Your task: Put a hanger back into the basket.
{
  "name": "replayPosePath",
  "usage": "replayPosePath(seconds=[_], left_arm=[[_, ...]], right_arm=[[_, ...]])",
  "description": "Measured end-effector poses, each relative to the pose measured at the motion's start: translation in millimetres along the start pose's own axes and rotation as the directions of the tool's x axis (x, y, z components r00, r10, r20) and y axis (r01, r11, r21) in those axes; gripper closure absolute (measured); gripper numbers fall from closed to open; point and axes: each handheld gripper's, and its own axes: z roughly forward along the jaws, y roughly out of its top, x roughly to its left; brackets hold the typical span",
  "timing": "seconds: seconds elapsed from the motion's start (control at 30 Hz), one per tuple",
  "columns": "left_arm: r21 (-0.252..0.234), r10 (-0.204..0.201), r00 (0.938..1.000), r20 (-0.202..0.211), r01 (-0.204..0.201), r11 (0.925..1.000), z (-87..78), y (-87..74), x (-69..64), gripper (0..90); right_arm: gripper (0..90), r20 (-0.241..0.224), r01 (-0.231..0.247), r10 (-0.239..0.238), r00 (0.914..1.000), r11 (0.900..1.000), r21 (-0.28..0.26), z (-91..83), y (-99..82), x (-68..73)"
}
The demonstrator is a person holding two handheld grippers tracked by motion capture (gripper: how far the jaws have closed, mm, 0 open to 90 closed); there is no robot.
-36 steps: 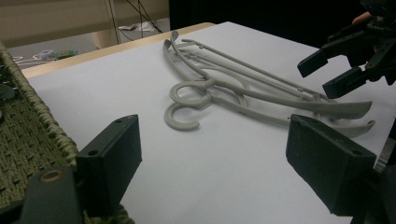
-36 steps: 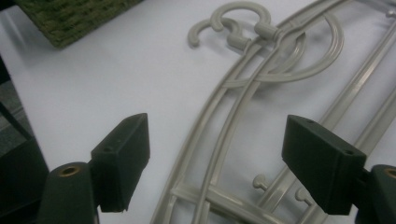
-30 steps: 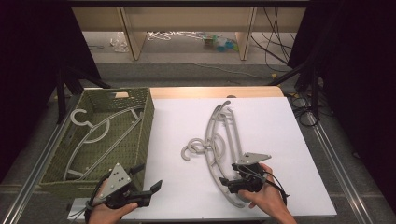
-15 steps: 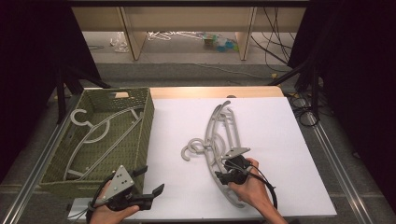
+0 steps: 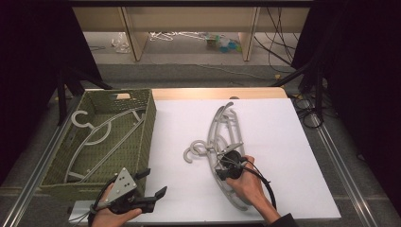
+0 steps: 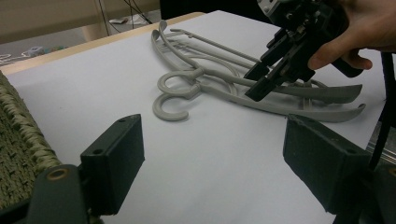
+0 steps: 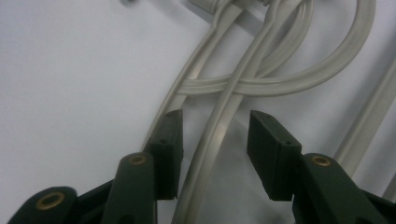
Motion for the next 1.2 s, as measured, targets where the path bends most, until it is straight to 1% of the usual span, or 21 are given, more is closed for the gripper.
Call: replayPosePath(seconds=[0.03,0.07,0.2,0.27,0.3,0.33,0.43,0.53,0.57,0.63,0.67,0.73,0.77,0.83,0.9,0.97,1.0,1.03,1.1,1.13,1.2], left_arm=[[0.003,-0.013,0.9999,-0.009,0.013,0.9999,-0.6,0.2,-0.8,20.4],[0.003,-0.013,0.9999,-0.009,0.013,0.9999,-0.6,0.2,-0.8,20.4],[0.000,-0.011,0.9999,-0.006,0.011,0.9999,-0.9,-0.2,-0.4,20.7],[0.000,-0.008,1.0000,-0.006,0.008,1.0000,-0.5,-0.2,-0.4,20.7],[0.000,-0.008,1.0000,-0.006,0.008,1.0000,-0.5,-0.2,-0.4,20.7],[0.004,-0.006,0.9999,-0.008,0.006,1.0000,-0.7,0.0,-0.5,20.7],[-0.001,-0.007,1.0000,-0.006,0.007,1.0000,0.1,0.0,0.2,20.6],[-0.003,-0.002,1.0000,-0.005,0.002,1.0000,0.1,-0.4,0.3,21.0],[0.002,-0.001,1.0000,-0.008,0.001,1.0000,-0.5,0.0,0.2,21.0],[-0.003,-0.001,1.0000,-0.006,0.001,1.0000,0.4,-0.2,0.7,21.0],[-0.001,0.005,1.0000,-0.003,-0.005,1.0000,0.5,-0.2,0.6,20.9],[-0.001,0.012,0.9999,-0.001,-0.012,0.9999,0.3,0.1,0.9,20.8],[-0.002,0.002,1.0000,-0.001,-0.002,1.0000,0.6,-0.2,0.6,20.8],[-0.002,0.001,1.0000,-0.002,-0.001,1.0000,0.6,-0.2,0.6,21.0],[-0.003,0.000,1.0000,-0.003,0.000,1.0000,0.6,-0.2,0.5,21.0],[0.002,0.001,1.0000,-0.008,-0.001,1.0000,0.4,0.1,0.5,21.0],[0.002,0.000,1.0000,-0.009,0.000,1.0000,0.4,0.0,0.3,21.0],[0.003,0.001,1.0000,-0.009,-0.001,1.0000,0.3,0.0,0.2,21.0],[0.004,-0.001,0.9999,-0.013,0.001,1.0000,0.2,0.3,0.5,21.0],[0.004,-0.001,0.9999,-0.013,0.001,1.0000,0.2,0.3,0.5,21.0],[0.001,-0.001,0.9999,-0.011,0.001,1.0000,0.8,0.0,0.8,21.0]], right_arm=[[59.8,-0.001,0.000,0.000,1.0000,0.9999,0.014,4.1,0.9,-1.1],[59.8,-0.001,0.000,0.000,1.0000,0.9999,0.014,4.1,0.9,-1.1],[65.2,-0.017,-0.009,0.009,0.9998,0.9998,0.015,4.0,2.3,-2.1],[67.5,-0.020,-0.005,0.005,0.9998,0.9999,0.016,4.6,3.1,-2.5],[67.5,-0.020,-0.005,0.005,0.9998,0.9999,0.016,4.6,3.1,-2.5],[68.9,-0.028,-0.018,0.019,0.9994,0.9994,0.029,4.1,4.1,-2.9],[69.7,-0.032,-0.015,0.016,0.9994,0.9997,0.020,4.6,4.3,-5.4],[70.9,-0.057,-0.043,0.044,0.9974,0.9989,0.018,2.6,4.3,-8.7],[71.1,-0.061,-0.043,0.044,0.9972,0.9990,0.013,1.7,4.1,-9.7],[71.6,-0.074,-0.056,0.057,0.9956,0.9983,0.015,-1.6,4.3,-12.5],[72.1,-0.090,-0.078,0.079,0.9928,0.9969,0.011,-5.2,3.9,-16.8],[72.3,-0.096,-0.080,0.080,0.9921,0.9968,0.001,-6.6,3.5,-18.8],[72.5,-0.104,-0.086,0.085,0.9909,0.9962,-0.007,-9.6,3.2,-21.4],[73.2,-0.119,-0.097,0.094,0.9885,0.9950,-0.023,-19.5,2.5,-26.5],[73.5,-0.126,-0.097,0.092,0.9877,0.9948,-0.032,-22.0,2.2,-28.1],[74.4,-0.160,-0.120,0.110,0.9810,0.9913,-0.053,-29.4,0.9,-34.0],[75.1,-0.161,-0.130,0.116,0.9802,0.9883,-0.081,-30.9,-0.5,-35.6],[75.8,-0.161,-0.136,0.122,0.9793,0.9876,-0.078,-34.1,-1.5,-37.9],[78.3,-0.177,-0.158,0.138,0.9744,0.9819,-0.104,-42.9,-5.9,-46.9],[78.3,-0.177,-0.158,0.138,0.9744,0.9819,-0.104,-42.9,-5.9,-46.9],[80.5,-0.178,-0.172,0.149,0.9726,0.9779,-0.119,-49.7,-9.3,-54.1]])
